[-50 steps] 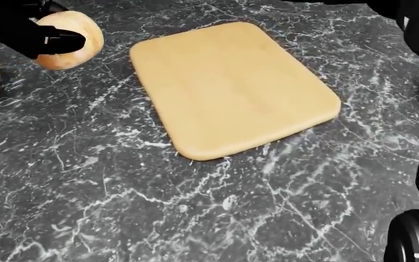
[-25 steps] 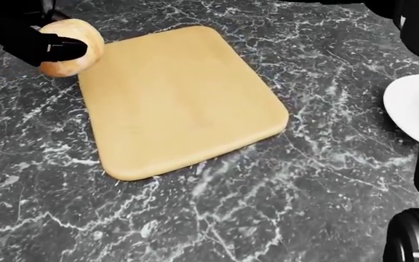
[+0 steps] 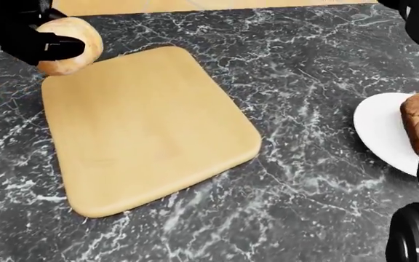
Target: Place all breads on the cutting board.
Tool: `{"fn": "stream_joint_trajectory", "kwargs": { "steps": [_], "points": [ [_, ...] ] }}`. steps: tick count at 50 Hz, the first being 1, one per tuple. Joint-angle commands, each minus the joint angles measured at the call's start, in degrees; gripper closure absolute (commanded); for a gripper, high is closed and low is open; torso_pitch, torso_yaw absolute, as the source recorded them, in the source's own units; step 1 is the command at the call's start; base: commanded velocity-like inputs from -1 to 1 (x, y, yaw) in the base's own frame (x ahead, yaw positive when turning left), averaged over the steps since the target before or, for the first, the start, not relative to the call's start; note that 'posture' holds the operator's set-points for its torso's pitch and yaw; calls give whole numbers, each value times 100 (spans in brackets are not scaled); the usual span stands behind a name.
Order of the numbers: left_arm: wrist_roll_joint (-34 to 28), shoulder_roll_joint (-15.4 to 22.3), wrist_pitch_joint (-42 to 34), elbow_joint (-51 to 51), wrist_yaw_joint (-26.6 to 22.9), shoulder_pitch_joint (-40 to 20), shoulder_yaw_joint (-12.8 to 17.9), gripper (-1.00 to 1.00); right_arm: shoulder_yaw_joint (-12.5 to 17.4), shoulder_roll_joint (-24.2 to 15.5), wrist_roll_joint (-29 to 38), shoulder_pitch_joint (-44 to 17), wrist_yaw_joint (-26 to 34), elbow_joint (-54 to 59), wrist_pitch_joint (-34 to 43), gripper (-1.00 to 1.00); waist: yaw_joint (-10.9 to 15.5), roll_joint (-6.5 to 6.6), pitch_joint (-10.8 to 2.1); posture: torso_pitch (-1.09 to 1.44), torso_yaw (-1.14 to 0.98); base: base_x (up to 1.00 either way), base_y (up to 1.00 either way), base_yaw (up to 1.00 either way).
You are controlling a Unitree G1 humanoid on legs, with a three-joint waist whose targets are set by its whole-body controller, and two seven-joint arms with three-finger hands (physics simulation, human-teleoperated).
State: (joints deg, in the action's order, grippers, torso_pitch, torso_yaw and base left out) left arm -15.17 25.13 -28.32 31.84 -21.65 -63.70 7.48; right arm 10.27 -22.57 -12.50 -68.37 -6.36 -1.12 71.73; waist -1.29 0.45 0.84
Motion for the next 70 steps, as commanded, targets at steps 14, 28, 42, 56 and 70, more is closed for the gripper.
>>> {"fn": "stream_joint_trajectory", "kwargs": {
  "steps": [14,28,42,56,70],
  "points": [
    [-11,39,116,-380,41,-92,42,100,57,115,42,-125,-51,-158,-237,-100,183,-115,69,0,0,0,0,0],
    [-19,-11,69,-514,35,-16,43,100,47,35,-34,-132,-95,-182,-178,-100,222,-86,65,0,0,0,-45,0],
    [6,19,141,-445,51,7,70,100,9,65,-6,-103,-83,-147,-245,-100,78,226,98,0,0,0,-23,0],
    [-162,-41,274,-587,42,228,-2,100,39,138,-52,-59,-115,-270,-183,-100,166,-70,-17,0,0,0,0,0],
    [-447,-97,619,-467,55,341,-45,100,43,105,-99,-40,-126,-284,-181,-100,192,-67,-56,0,0,0,0,0]
  ]
}}
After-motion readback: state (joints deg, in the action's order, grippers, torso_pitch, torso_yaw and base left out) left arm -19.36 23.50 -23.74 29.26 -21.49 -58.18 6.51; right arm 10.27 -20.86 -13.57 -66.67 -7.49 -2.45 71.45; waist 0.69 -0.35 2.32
